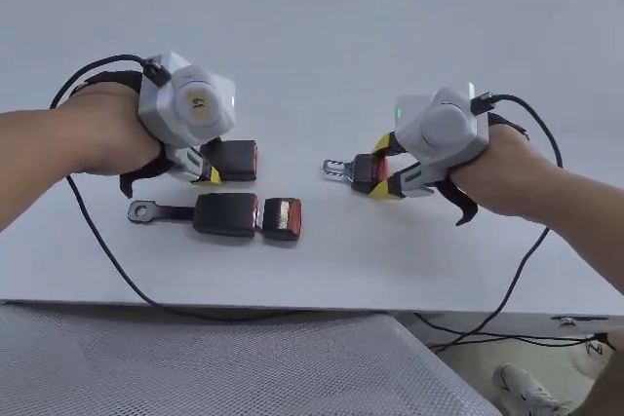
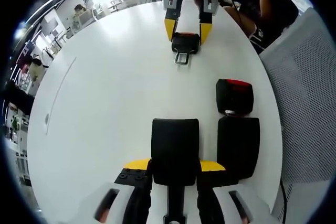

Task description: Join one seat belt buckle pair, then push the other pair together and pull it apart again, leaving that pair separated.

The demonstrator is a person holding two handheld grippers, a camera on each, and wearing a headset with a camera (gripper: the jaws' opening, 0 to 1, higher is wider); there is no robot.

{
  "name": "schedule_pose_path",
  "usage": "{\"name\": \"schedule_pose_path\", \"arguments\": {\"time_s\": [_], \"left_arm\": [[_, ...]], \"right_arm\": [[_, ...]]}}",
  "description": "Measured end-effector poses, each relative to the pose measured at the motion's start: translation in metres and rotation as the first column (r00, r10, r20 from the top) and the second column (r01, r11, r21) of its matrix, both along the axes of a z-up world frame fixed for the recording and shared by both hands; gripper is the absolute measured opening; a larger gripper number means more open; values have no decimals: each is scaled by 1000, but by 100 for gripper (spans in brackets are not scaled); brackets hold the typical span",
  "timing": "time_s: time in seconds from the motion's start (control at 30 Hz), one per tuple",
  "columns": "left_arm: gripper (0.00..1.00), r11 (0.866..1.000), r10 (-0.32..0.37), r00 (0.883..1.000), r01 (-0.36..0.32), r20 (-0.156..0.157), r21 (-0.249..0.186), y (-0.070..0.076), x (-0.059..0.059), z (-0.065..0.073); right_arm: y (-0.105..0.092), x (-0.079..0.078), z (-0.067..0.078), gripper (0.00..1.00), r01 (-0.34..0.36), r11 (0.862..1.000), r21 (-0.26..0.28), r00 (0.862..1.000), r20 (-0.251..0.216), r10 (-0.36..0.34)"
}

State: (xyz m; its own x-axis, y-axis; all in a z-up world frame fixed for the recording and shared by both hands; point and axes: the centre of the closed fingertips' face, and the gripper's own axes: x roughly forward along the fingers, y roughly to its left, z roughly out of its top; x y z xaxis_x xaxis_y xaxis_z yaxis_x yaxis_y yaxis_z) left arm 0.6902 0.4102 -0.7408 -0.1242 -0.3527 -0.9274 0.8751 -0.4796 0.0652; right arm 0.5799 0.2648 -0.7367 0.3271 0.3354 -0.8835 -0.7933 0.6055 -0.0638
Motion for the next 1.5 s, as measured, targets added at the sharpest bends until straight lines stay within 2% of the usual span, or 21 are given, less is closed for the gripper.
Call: {"name": "schedule_pose_path", "arguments": {"time_s": [0.1,0.13,0.17,0.23,0.33,0.4,0.5,0.53,0.67,0.77,0.83,0.93,1.03,1.13,1.23,1.33,1.43,1.5], "left_arm": [[36,999,37,999,-37,-16,-22,0,2,1],[42,996,87,996,-88,-31,-26,0,3,1],[47,996,79,996,-80,-33,-36,-1,3,1],[45,998,57,998,-58,-26,-31,5,1,3],[47,996,75,997,-77,-28,-47,9,0,9],[48,993,93,995,-95,-21,-67,13,1,15],[48,988,120,992,-122,-26,-99,16,-1,25],[49,984,127,992,-128,-17,-126,17,-1,30],[54,969,185,983,-180,10,-170,27,6,41],[58,955,234,972,-229,9,-189,39,9,48],[60,949,261,965,-256,-1,-185,48,8,50],[62,939,284,959,-279,-6,-199,64,3,55],[65,933,305,952,-300,-6,-199,80,0,55],[69,924,328,944,-325,-15,-200,92,-2,56],[76,902,374,925,-379,-62,-209,104,-6,59],[78,894,390,919,-394,-66,-213,115,-5,63],[82,871,428,899,-438,-93,-223,123,-4,66],[85,858,446,890,-457,-101,-234,126,-4,69]], "right_arm": [[0,-1,1,33,11,1000,-1,1000,3,-11],[-1,-1,2,35,24,1000,-4,1000,4,-24],[-1,-1,2,37,31,999,-6,999,7,-31],[0,-2,6,39,33,999,-6,999,18,-33],[2,-5,11,39,38,999,-3,999,26,-38],[4,-5,16,39,57,998,6,998,38,-57],[6,-2,25,47,144,989,20,986,78,-145],[8,-1,29,50,161,987,24,982,97,-163],[15,-4,35,54,189,981,36,974,118,-192],[19,-9,38,55,207,977,53,969,125,-213],[22,-13,42,56,215,975,56,966,133,-221],[24,-20,47,59,252,965,74,954,149,-261],[29,-29,53,62,304,946,112,935,155,-319],[31,-37,55,66,335,934,125,922,163,-352],[34,-43,56,69,355,923,145,913,160,-376],[36,-52,56,71,379,912,159,902,156,-402],[38,-56,57,76,400,899,180,892,150,-427],[40,-59,58,79,416,888,197,883,145,-446]]}}
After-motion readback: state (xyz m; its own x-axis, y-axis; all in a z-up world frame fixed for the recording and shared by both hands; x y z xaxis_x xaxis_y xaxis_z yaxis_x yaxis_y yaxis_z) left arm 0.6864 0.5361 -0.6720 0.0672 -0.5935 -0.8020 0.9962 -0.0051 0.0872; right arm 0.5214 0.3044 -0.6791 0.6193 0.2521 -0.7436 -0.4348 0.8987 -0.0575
